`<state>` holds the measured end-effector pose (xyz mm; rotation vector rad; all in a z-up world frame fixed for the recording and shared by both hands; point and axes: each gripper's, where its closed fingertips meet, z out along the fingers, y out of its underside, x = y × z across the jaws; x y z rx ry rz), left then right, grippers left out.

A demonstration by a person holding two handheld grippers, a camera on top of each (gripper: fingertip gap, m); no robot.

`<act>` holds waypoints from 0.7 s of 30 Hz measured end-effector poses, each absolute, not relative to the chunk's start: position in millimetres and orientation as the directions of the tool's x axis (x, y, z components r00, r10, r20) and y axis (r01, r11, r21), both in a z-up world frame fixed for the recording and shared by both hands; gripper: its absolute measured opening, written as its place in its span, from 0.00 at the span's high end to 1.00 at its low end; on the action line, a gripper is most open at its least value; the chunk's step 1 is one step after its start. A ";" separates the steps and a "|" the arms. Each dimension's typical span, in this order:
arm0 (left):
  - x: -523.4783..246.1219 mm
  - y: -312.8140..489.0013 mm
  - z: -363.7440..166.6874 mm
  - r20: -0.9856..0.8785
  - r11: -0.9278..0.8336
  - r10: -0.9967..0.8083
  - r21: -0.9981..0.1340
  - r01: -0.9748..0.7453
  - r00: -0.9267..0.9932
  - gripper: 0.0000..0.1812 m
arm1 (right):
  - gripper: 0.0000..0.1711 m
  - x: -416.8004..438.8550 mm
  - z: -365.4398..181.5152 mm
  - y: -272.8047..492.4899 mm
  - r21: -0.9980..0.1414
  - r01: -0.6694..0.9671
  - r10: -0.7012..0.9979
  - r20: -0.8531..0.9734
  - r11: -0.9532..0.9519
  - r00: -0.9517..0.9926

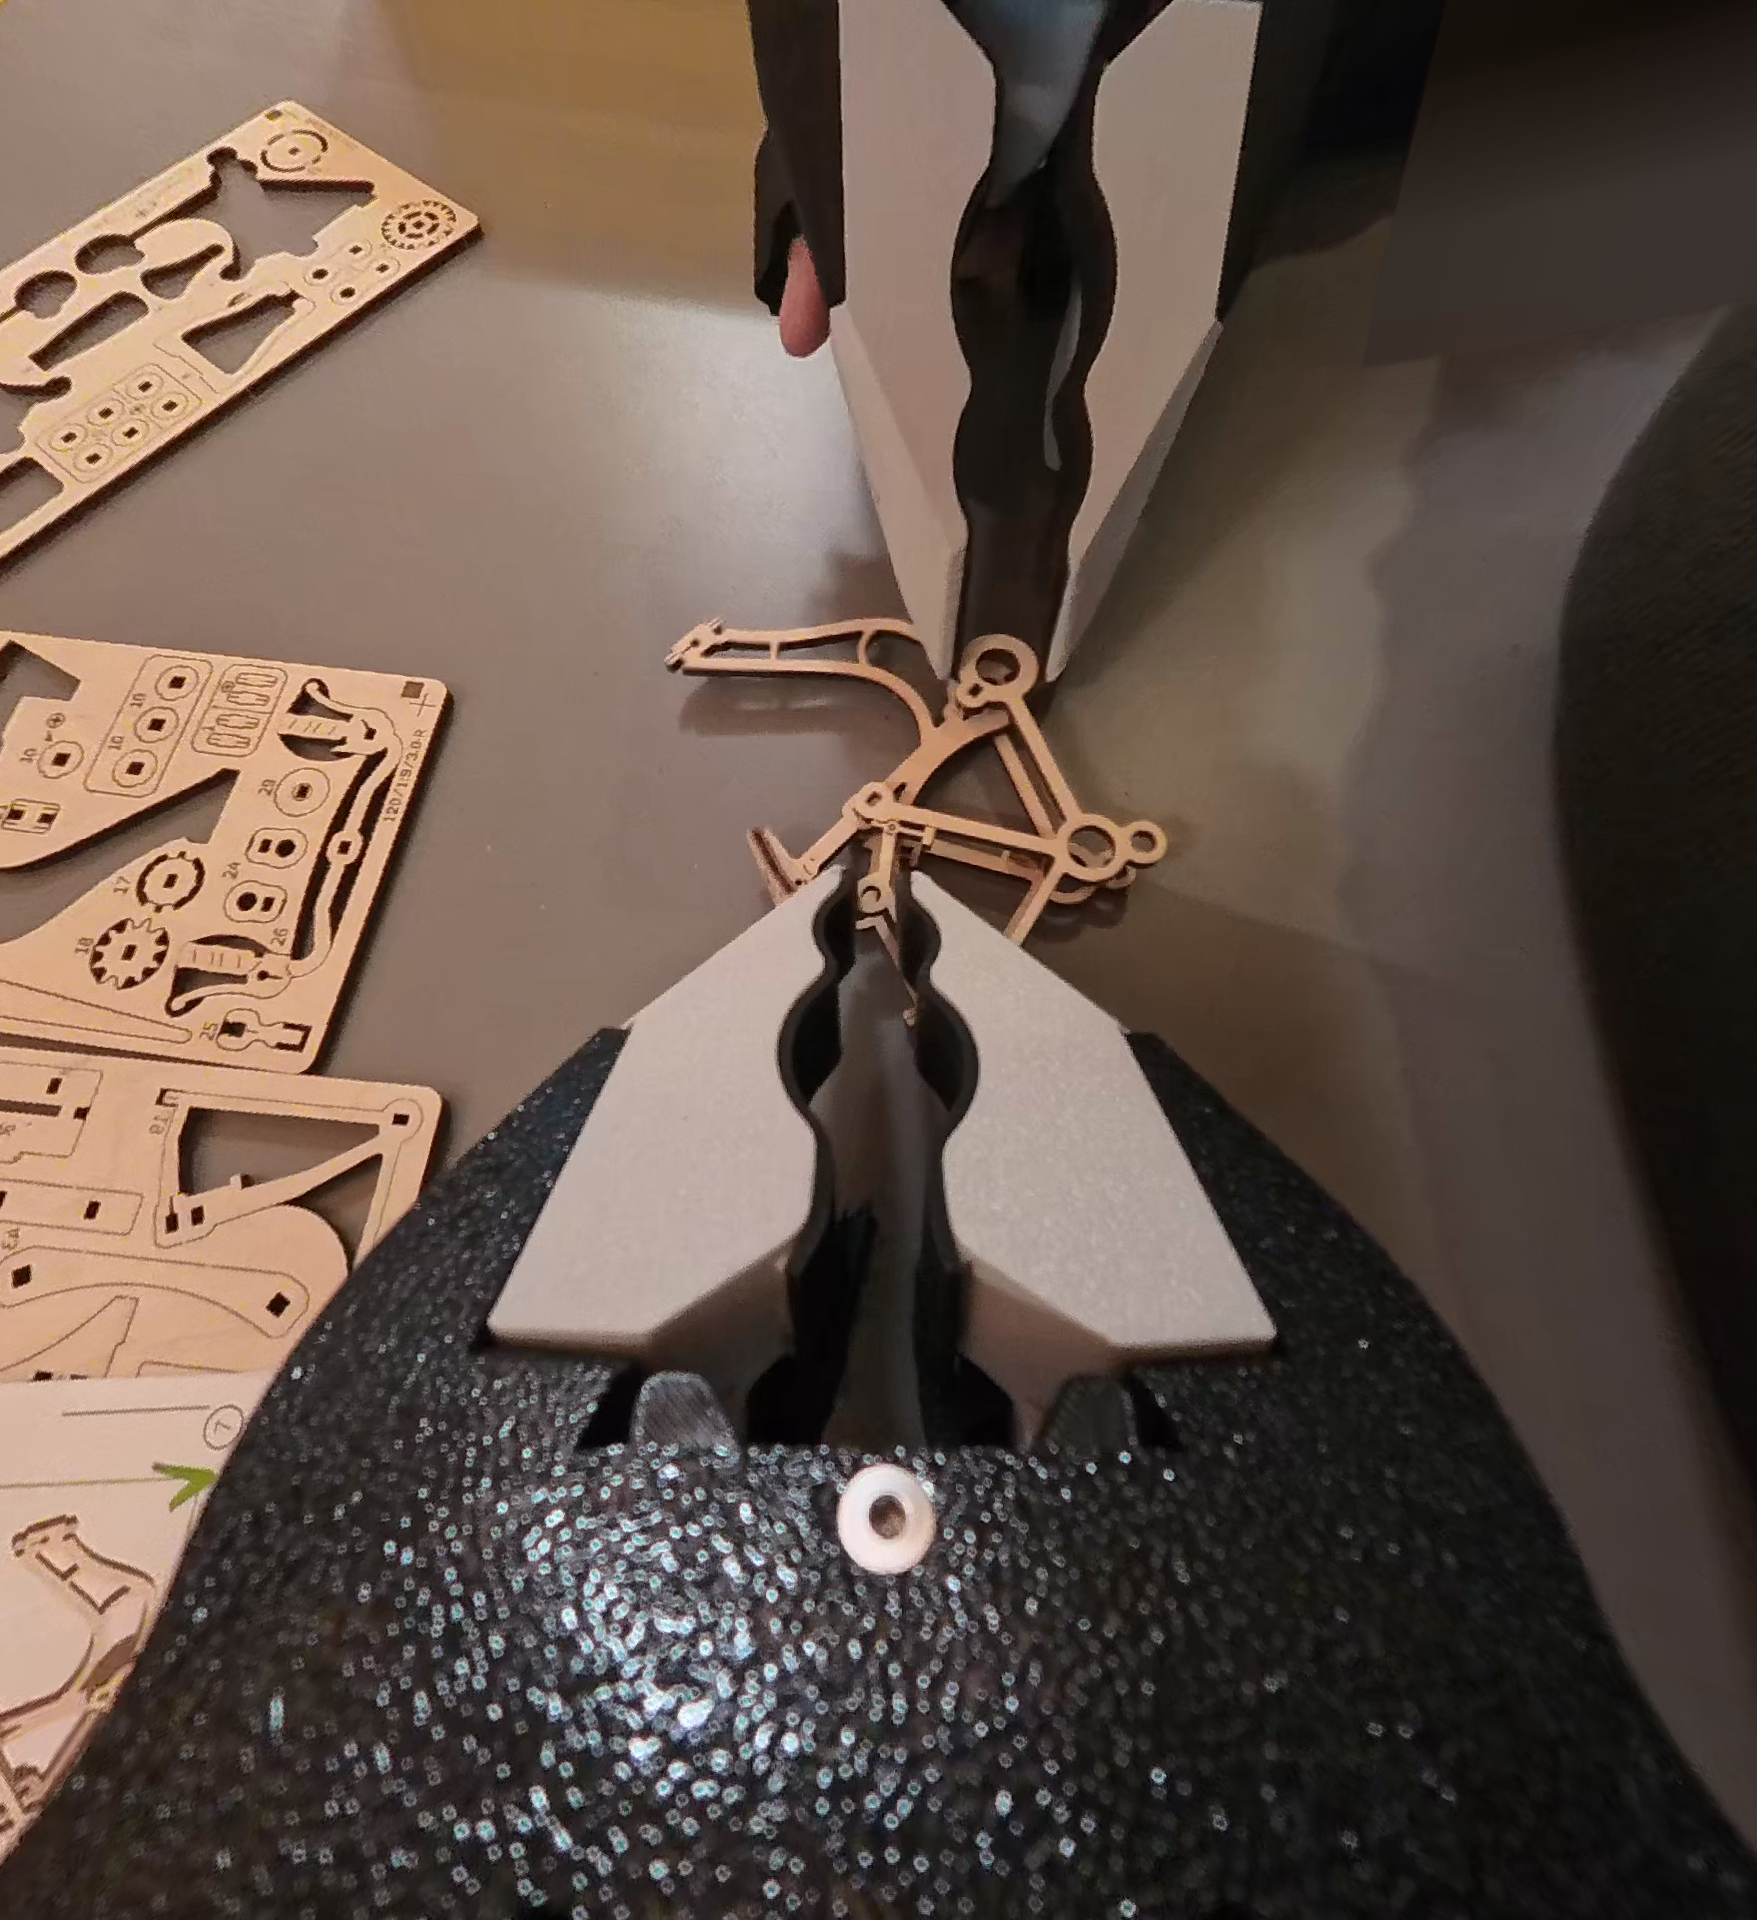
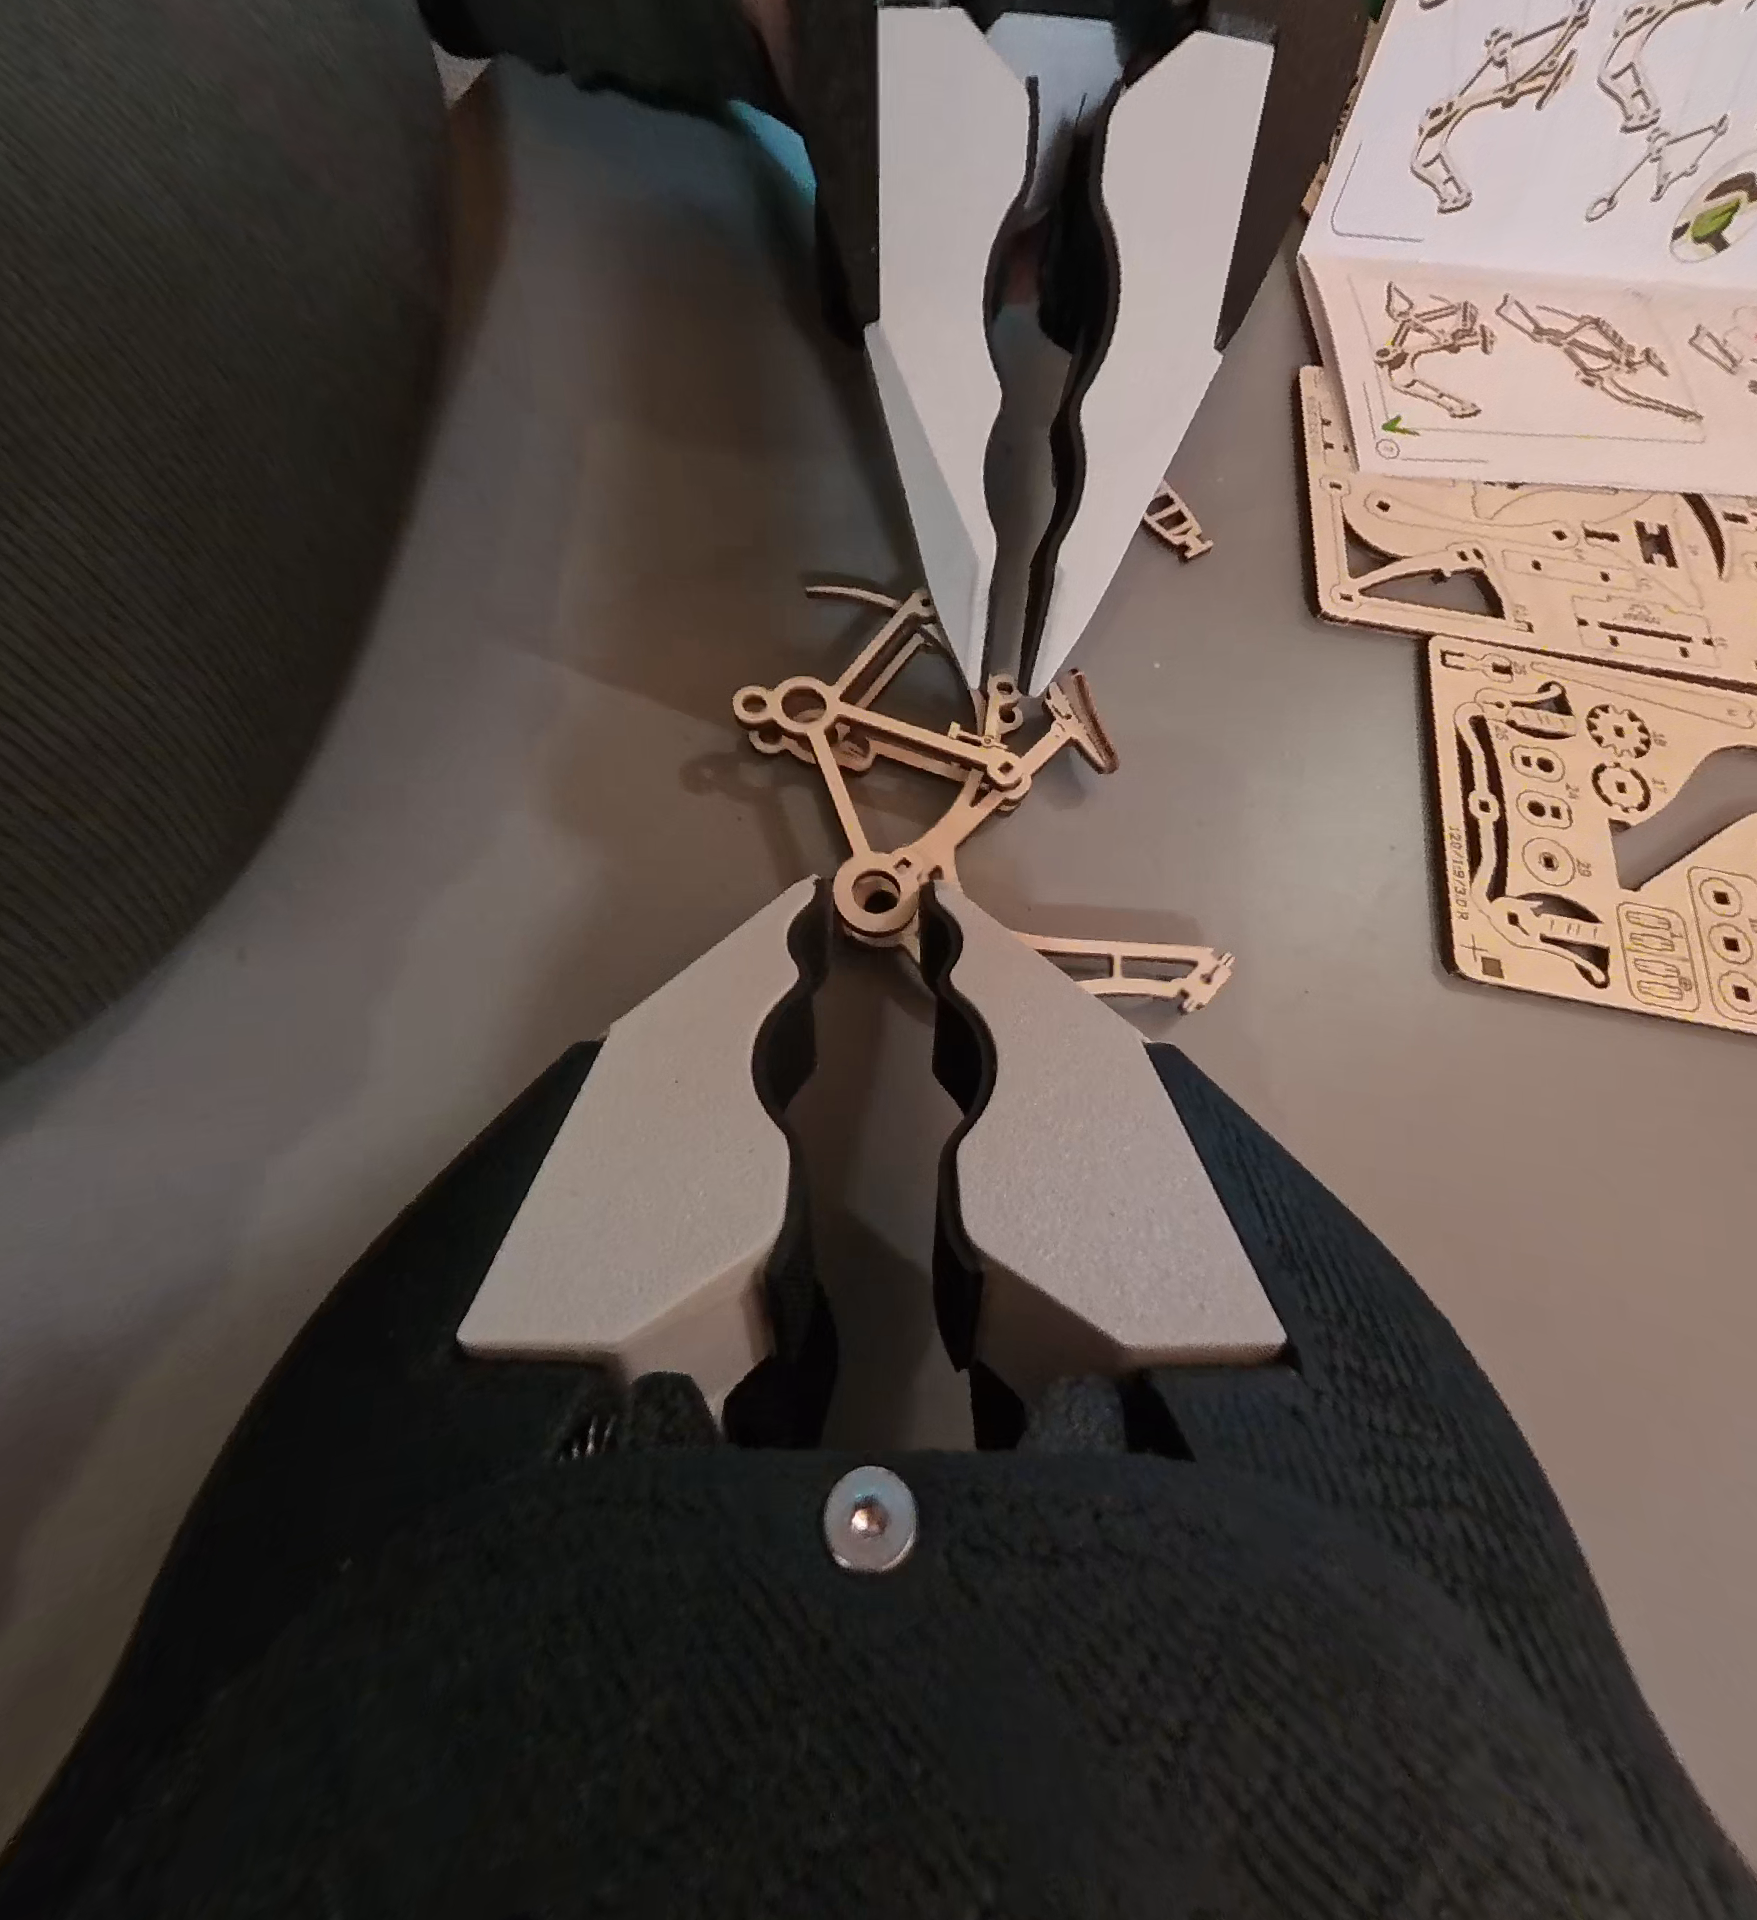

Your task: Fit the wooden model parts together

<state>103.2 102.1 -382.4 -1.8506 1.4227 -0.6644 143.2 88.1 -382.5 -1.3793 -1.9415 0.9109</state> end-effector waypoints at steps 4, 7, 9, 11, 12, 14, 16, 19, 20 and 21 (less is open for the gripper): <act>105.3 98.5 -378.0 -0.006 -0.147 -0.969 -0.793 -0.591 0.248 1.00 | 0.91 141.4 -380.5 88.8 -0.806 0.546 0.955 0.075 0.228 -0.288; 105.6 97.8 -378.8 -0.016 -0.138 -0.970 -0.788 -0.600 0.243 1.00 | 0.91 141.8 -382.8 89.9 -0.796 0.554 0.953 0.090 0.244 -0.290; 107.5 95.4 -378.2 -0.011 -0.132 -0.973 -0.791 -0.598 0.230 1.00 | 0.91 142.3 -385.1 90.2 -0.791 0.561 0.952 0.089 0.245 -0.292; 111.1 91.0 -376.5 -0.004 -0.121 -0.979 -0.797 -0.592 0.206 0.98 | 0.91 142.5 -385.4 90.3 -0.791 0.560 0.952 0.086 0.244 -0.293; 113.1 88.4 -376.0 -0.003 -0.112 -0.982 -0.799 -0.591 0.191 0.97 | 0.91 142.7 -385.6 90.4 -0.790 0.562 0.952 0.087 0.245 -0.293; 117.5 84.1 -375.3 -0.015 -0.088 -0.986 -0.800 -0.593 0.166 0.95 | 0.91 142.5 -385.9 90.4 -0.787 0.564 0.951 0.092 0.250 -0.294; 119.4 83.6 -373.8 -0.059 -0.046 -0.986 -0.797 -0.603 0.154 0.95 | 0.91 143.0 -386.4 90.5 -0.782 0.569 0.951 0.095 0.254 -0.295; 123.5 83.0 -365.9 -0.097 -0.009 -0.984 -0.814 -0.581 0.150 0.94 | 0.91 142.6 -386.4 90.5 -0.781 0.569 0.951 0.100 0.258 -0.294; 124.0 82.4 -366.2 -0.093 -0.011 -0.985 -0.812 -0.584 0.148 0.94 | 0.91 142.6 -386.3 90.4 -0.780 0.570 0.951 0.101 0.259 -0.294; 123.6 82.4 -369.0 -0.086 -0.020 -0.985 -0.803 -0.596 0.149 0.94 | 0.91 142.6 -386.3 90.5 -0.780 0.570 0.951 0.101 0.259 -0.294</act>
